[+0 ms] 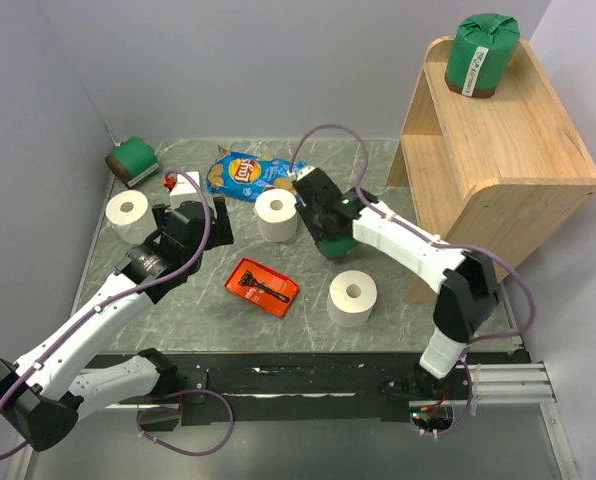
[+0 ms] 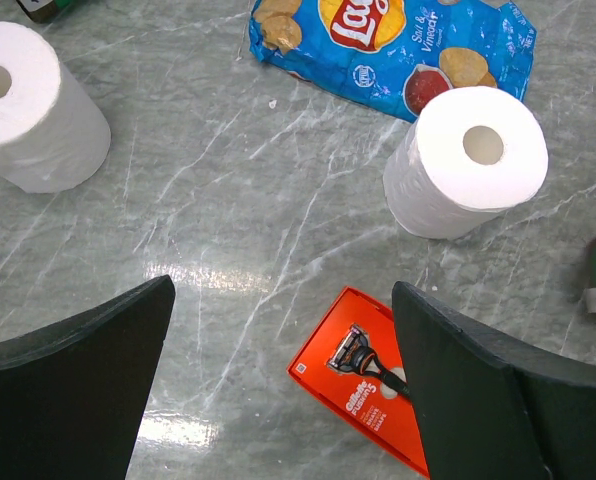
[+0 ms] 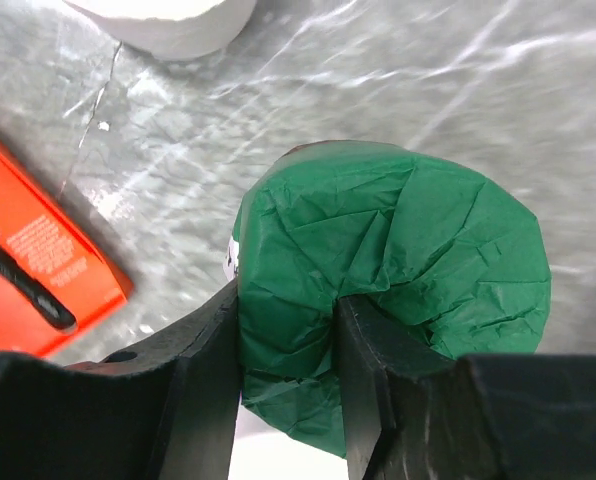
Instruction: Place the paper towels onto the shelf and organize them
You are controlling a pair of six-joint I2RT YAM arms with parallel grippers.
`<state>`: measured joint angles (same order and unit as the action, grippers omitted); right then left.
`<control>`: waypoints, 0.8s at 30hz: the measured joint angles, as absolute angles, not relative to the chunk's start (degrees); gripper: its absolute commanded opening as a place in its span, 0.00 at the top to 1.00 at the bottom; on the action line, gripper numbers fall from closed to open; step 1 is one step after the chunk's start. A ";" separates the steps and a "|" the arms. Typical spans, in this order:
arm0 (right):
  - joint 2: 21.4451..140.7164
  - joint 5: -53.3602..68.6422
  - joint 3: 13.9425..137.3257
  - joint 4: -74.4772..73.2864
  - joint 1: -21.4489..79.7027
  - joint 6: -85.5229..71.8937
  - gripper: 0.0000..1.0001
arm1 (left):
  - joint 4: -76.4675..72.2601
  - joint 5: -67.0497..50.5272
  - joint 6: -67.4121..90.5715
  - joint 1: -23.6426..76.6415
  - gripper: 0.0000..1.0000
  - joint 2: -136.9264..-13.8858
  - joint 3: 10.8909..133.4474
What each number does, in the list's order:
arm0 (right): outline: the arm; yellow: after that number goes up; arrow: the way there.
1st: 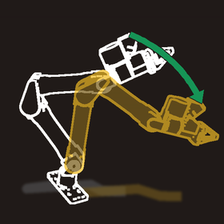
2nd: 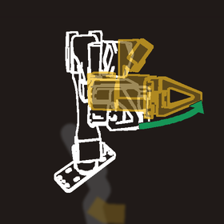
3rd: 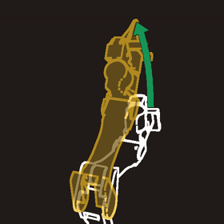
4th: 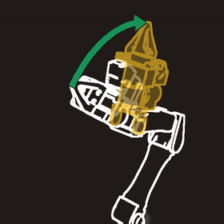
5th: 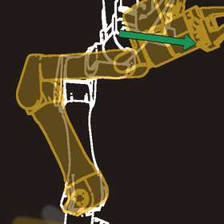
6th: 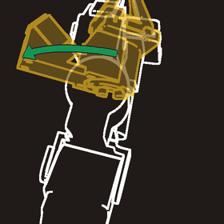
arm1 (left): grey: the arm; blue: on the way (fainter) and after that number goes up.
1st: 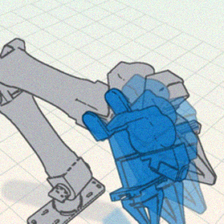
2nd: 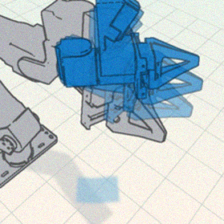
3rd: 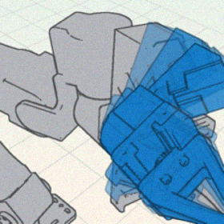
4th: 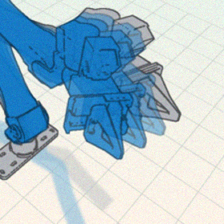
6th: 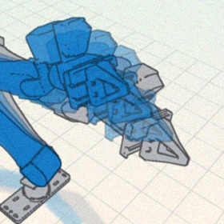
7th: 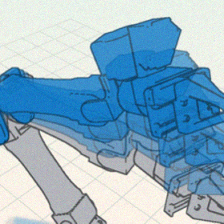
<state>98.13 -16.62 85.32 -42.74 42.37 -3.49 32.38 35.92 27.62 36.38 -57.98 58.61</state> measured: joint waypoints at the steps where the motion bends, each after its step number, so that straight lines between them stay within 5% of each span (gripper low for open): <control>1: 96.86 -17.26 86.52 -43.88 42.48 -2.31 0.67 | 32.38 35.92 27.64 36.38 0.04 -57.98 58.61; 12: 85.08 -25.71 107.46 -48.40 46.59 13.89 0.65 | 32.40 35.94 27.64 36.38 0.04 -58.00 58.61; 24: 77.45 -31.70 110.96 -31.86 40.14 38.17 0.64 | 32.40 35.92 27.64 36.38 0.04 -58.02 58.61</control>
<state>77.45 -31.70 110.96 -31.86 40.14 38.17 32.40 35.92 27.64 36.38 -58.02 58.61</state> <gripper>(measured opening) 0.424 0.964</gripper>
